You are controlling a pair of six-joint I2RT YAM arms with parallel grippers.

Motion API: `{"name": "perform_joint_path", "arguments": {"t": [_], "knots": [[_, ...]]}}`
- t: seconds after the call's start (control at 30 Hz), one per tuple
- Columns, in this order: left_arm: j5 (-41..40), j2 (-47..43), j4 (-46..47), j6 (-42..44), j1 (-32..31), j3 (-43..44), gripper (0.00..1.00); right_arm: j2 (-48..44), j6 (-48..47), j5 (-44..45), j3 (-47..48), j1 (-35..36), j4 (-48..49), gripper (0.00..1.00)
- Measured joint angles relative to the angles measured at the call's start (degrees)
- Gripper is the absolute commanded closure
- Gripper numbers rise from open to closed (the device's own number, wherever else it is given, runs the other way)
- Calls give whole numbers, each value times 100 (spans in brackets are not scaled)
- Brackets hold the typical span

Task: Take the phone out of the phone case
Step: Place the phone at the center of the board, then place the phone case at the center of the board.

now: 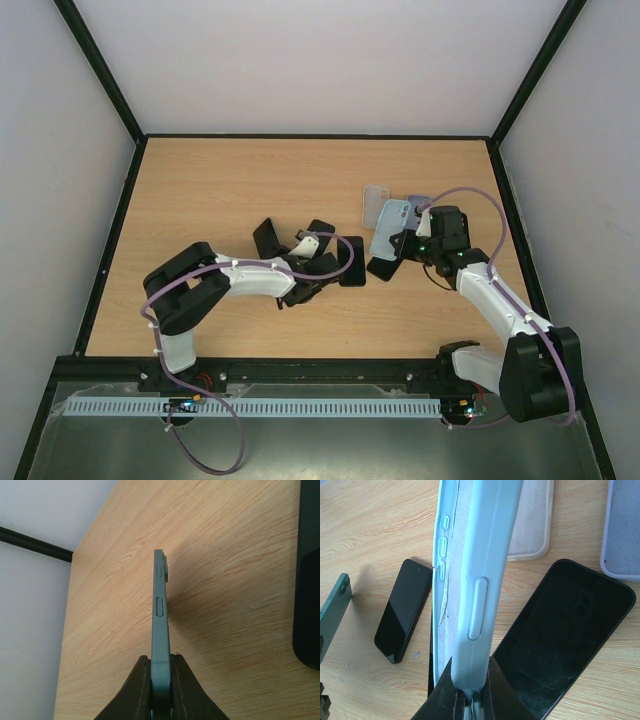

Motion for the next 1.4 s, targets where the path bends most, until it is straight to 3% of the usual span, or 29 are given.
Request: {"name": "perform_joint_path", "arguments": {"t": [0.13, 0.43, 0.5, 0.63, 0.77, 0.97, 1.4], "knots": [[-35, 170, -35, -87, 22, -22, 95, 0, -2, -9, 0, 0, 2, 98], [400, 334, -157, -313, 22, -42, 67, 0, -50, 33, 0, 0, 7, 98], [535, 334, -175, -380, 20, -50, 57, 0, -94, 81, 13, 0, 0, 98], [743, 334, -282, -562, 22, -76, 28, 0, -203, 223, 129, 0, -33, 98], [782, 334, -455, -863, 15, -68, 17, 0, -509, 407, 411, 0, -175, 98], [1060, 157, -415, -1003, 15, -92, 9, 17, -1384, 883, 1154, 0, -649, 98], [2479, -1080, 741, -817, 15, -319, 9, 15, -3165, 1550, 1784, -315, -1963, 98]]}}
